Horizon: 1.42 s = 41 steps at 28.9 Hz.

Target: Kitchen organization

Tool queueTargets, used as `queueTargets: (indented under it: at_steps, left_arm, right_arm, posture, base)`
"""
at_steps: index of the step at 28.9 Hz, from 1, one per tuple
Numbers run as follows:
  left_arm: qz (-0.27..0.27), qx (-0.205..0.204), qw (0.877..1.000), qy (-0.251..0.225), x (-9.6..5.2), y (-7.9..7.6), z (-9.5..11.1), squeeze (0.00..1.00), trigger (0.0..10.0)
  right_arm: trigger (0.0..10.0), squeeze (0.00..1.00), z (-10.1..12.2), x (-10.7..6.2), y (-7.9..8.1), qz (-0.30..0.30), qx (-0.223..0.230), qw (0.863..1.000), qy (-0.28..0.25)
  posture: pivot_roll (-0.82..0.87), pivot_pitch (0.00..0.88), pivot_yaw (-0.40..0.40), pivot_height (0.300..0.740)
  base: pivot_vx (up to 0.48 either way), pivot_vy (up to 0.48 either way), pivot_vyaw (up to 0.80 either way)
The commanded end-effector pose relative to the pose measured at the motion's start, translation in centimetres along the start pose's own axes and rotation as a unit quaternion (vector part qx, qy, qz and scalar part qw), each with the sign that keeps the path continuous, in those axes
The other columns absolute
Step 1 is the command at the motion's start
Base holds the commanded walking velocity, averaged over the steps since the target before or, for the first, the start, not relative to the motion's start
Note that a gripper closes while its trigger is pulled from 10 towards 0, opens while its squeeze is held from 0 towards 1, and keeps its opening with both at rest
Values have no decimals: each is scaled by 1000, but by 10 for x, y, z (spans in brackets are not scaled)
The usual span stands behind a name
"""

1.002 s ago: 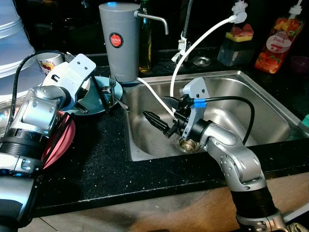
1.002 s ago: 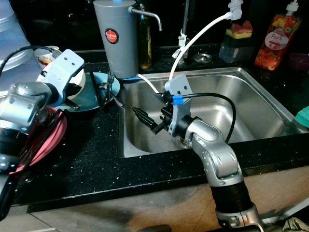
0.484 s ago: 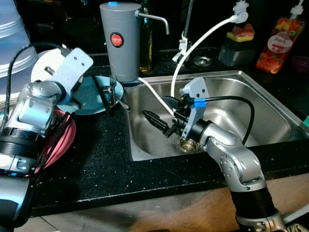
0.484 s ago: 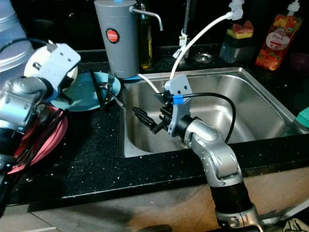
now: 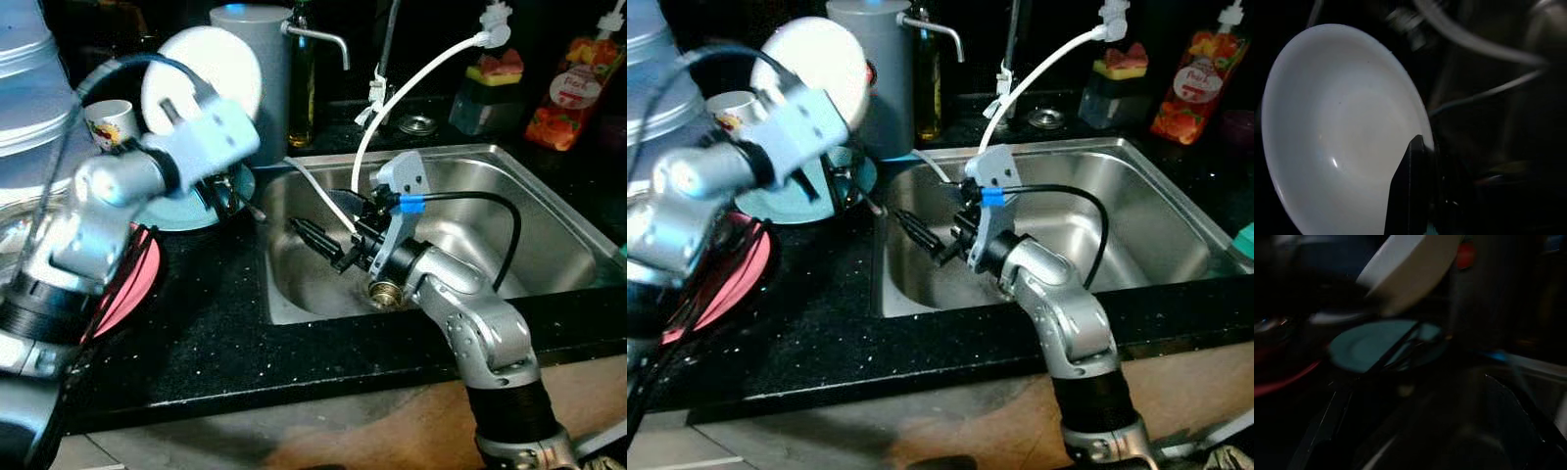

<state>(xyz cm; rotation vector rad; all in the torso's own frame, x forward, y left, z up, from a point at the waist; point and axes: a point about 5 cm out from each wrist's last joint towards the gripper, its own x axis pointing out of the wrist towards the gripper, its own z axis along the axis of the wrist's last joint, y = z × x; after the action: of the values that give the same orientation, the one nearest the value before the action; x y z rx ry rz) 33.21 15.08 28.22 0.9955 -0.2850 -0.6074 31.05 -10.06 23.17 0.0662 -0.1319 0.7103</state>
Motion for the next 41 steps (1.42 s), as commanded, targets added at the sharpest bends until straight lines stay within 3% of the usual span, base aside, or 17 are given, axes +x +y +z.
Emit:
queueTargets:
  at_steps: [1, 6, 11, 14, 15, 16, 25, 31, 41]
  left_arm:
    - [-9, 29, 999, -21, -3, -2, 7, 0, 0]
    - [-8, 57, 997, -57, -2, -7, 15, 0, 0]
    - [-35, 99, 994, -44, -5, -18, 6, 0, 0]
    - [-53, 120, 991, -40, -8, -25, -1, 0, 0]
    - [-55, 123, 990, -40, -8, -26, -1, 0, 0]
    - [-59, 124, 990, -38, -8, -28, -2, 0, 0]
    - [-72, 135, 987, -49, -5, -38, -1, 0, 0]
    - [-88, 138, 985, -48, -2, -47, -5, 0, 0]
    - [-80, 142, 984, -66, 2, -46, 1, 0, 0]
  right_arm:
    - [10000, 1000, 7, 1, -5, -17, 7, 1000, -22]
    - [10000, 1000, 13, 1, -6, -24, 24, 999, -40]
    - [10000, 1000, 23, 2, -7, -29, 41, 997, -62]
    - [10000, 996, 36, 4, -2, -10, 78, 993, -87]
    - [10000, 63, 39, 4, -1, -5, 83, 992, -91]
    - [10000, 0, 41, 5, 0, 0, 90, 991, -95]
    - [10000, 0, 49, 7, 13, 51, 114, 987, -100]
    - [10000, 0, 56, 5, 21, 85, 160, 978, -108]
    - [10000, 0, 46, 6, 23, 82, 136, 985, -65]
  posture:
    - [4, 0, 0, 740]
    - [5, 0, 4, 740]
    - [12, 0, 6, 740]
    - [18, 0, 6, 740]
    - [18, 0, 6, 740]
    - [18, 0, 6, 740]
    - [21, 0, 7, 740]
    - [19, 0, 10, 740]
    - [22, 0, 10, 740]
  base:
    - [0, 0, 0]
    - [0, 0, 0]
    - [0, 0, 0]
    - [0, 0, 0]
    - [0, 0, 0]
    - [0, 0, 0]
    - [0, 0, 0]
    - [0, 0, 0]
    - [0, 0, 0]
